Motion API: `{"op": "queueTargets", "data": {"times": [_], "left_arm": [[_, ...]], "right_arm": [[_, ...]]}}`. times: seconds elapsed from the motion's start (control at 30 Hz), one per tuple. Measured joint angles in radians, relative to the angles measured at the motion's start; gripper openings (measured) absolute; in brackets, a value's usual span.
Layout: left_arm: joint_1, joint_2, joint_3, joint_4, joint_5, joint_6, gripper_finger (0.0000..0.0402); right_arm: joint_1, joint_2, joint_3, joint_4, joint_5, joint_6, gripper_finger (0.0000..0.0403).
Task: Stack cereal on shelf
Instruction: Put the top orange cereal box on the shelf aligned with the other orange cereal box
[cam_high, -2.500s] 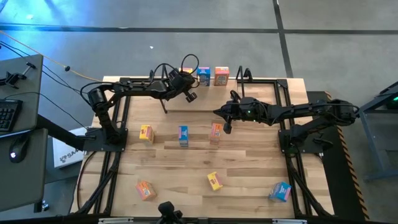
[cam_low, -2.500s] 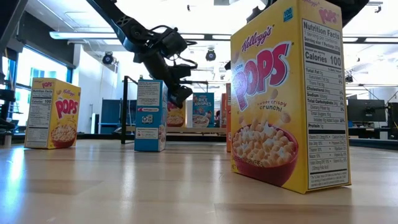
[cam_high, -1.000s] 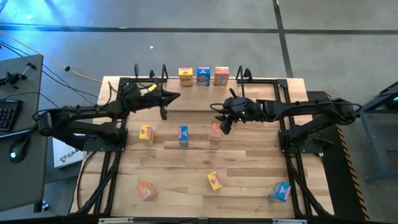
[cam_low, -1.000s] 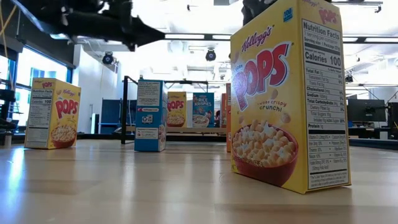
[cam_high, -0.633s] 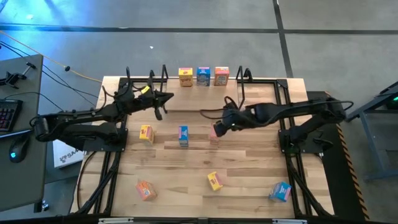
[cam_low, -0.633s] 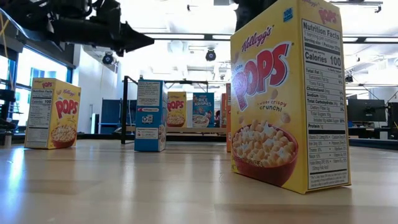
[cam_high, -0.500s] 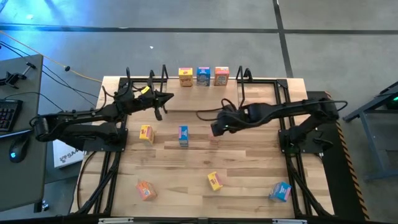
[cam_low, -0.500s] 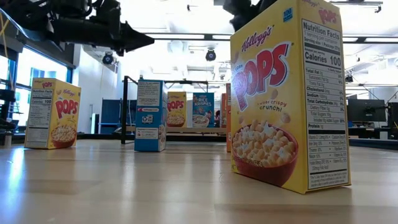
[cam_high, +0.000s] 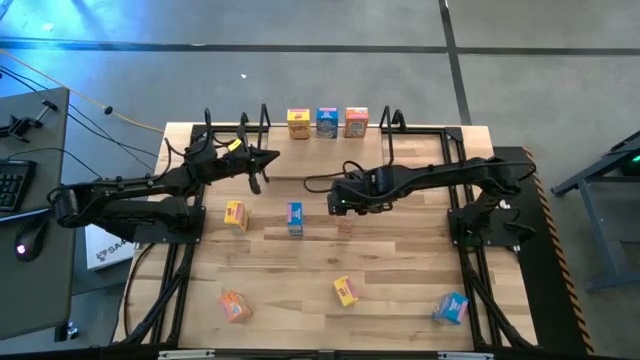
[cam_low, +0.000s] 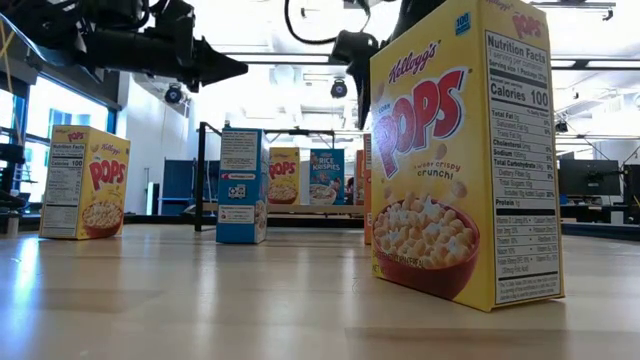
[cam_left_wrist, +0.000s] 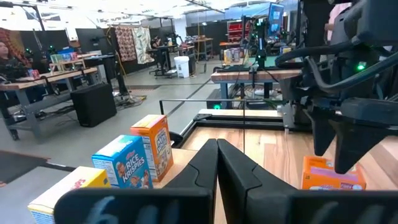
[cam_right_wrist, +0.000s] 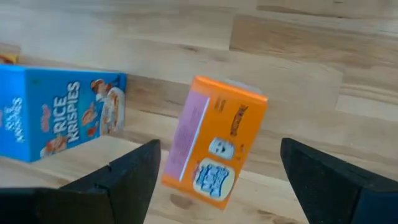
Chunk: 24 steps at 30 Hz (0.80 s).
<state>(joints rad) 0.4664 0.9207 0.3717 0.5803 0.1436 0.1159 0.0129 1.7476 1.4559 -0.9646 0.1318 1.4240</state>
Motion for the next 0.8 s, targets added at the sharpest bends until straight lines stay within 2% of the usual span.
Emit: {"op": "queueTargets", "data": {"times": [0.3,0.63,0.8], "left_arm": [[0.0,0.0,0.0,-0.007,0.0,0.028,0.0],[0.019,0.0,0.0,-0.011,0.0,0.023,0.0],[0.02,0.0,0.0,-0.014,-0.001,0.019,0.0]], "right_arm": [[-0.013,0.029,0.0,0.035,0.023,0.035,0.0319],[-0.013,0.066,0.0,0.039,-0.018,0.043,0.0318],[-0.013,0.065,0.0,0.006,-0.028,0.061,0.0302]]}}
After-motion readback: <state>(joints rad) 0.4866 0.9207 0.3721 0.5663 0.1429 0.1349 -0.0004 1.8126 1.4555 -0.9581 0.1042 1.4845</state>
